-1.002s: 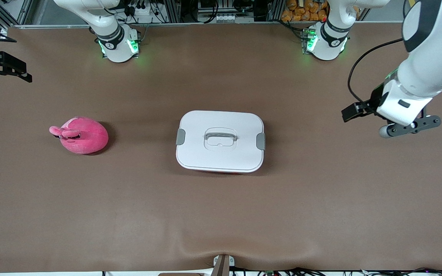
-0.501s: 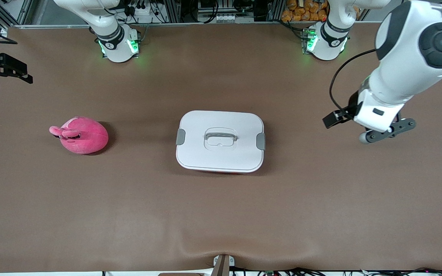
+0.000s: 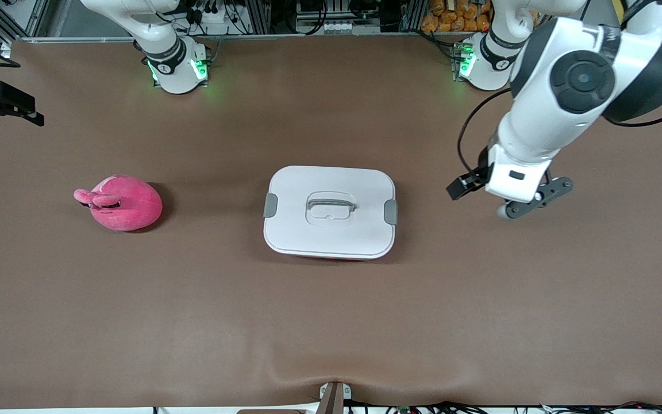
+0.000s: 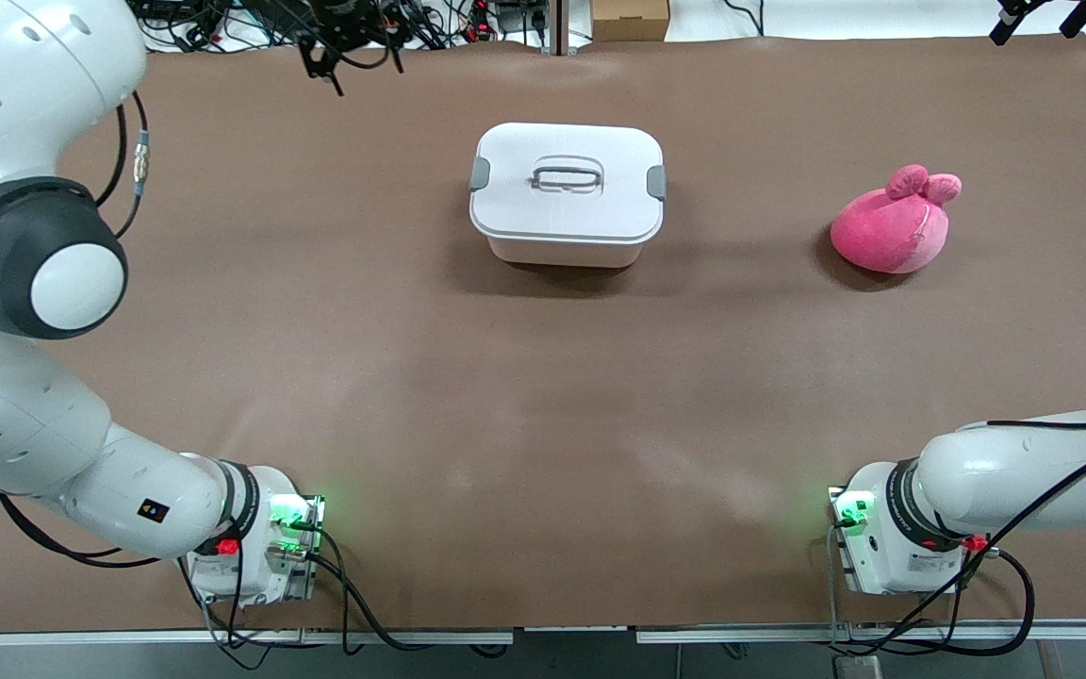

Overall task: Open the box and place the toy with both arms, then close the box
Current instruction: 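Move the left gripper over the white box lid handle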

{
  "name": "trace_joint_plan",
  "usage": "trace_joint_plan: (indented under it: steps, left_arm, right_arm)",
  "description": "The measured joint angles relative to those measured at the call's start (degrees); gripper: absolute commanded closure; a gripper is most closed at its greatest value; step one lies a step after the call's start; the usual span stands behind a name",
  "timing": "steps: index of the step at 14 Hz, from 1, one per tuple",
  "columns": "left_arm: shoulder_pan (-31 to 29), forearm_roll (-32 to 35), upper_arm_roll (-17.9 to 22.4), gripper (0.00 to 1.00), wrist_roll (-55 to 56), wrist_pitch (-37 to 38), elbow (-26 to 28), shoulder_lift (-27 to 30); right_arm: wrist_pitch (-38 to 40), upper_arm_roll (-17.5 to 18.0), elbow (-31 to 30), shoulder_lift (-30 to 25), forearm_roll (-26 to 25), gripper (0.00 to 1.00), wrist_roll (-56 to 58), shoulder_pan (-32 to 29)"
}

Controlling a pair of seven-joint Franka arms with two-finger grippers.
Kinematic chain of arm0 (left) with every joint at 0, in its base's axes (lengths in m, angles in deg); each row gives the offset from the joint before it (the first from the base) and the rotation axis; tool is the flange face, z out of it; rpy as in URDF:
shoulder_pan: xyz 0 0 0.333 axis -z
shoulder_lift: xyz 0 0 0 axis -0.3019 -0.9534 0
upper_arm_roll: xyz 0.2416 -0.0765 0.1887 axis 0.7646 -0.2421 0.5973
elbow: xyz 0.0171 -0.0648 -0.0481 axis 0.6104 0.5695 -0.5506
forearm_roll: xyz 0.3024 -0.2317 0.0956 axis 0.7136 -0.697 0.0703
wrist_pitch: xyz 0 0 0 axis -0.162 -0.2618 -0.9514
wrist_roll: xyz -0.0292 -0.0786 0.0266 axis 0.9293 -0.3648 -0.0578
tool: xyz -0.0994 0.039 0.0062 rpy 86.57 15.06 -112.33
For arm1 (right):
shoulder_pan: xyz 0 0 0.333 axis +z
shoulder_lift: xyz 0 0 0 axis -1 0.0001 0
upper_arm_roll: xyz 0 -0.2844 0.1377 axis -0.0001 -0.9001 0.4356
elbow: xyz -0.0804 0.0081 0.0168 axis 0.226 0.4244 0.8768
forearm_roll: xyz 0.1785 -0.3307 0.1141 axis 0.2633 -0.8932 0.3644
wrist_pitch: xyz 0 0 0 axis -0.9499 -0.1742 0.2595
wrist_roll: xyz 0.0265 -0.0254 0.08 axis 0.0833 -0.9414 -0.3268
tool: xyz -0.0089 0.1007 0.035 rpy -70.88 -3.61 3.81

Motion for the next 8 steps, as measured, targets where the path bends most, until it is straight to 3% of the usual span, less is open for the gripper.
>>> trace_joint_plan:
  steps: [8]
  left_arm:
    - [5.21, 0.00, -0.01, 0.00, 14.03, -2.90, -2.12, -4.66]
  right_arm:
    - [-0.03, 0.00, 0.05, 1.93, 0.00, 0.00, 0.00, -0.01]
